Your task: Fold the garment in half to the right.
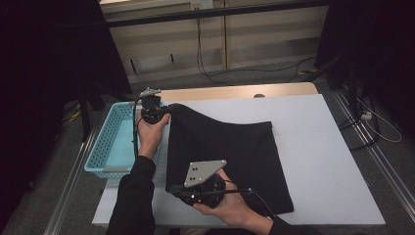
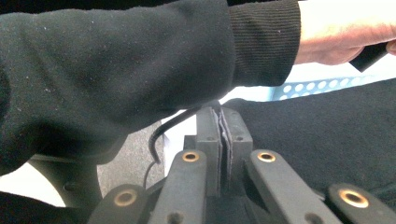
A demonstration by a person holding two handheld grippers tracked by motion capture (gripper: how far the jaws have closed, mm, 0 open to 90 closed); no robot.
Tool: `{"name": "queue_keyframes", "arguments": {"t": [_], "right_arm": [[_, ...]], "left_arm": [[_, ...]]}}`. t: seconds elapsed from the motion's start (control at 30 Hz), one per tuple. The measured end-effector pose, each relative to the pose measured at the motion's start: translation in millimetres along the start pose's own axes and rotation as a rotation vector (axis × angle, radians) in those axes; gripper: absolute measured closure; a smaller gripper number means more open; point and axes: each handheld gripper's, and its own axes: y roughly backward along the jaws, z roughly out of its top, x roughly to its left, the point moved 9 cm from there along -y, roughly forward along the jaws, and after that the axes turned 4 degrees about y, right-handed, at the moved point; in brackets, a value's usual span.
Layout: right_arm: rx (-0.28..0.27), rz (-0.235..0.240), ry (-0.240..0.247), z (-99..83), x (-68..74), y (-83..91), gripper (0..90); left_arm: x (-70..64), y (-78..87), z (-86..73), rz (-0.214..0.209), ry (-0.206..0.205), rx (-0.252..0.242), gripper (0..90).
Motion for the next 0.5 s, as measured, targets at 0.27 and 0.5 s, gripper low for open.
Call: {"name": "queue_keyframes", "arguments": {"t": [0.27, 0.5], "right_arm": [[-0.023, 0.004, 0.009, 11.3, 1.0, -5.3, 88.4], [-0.036, 0.014, 0.007, 15.6, 3.6, -11.3, 88.4]], "left_arm": [[8.8, 8.6, 3.8, 0.018, 0.016, -0.022, 84.8], [12.0, 16.2, 9.9, 0.012, 0.011, -0.042, 84.8]]}}
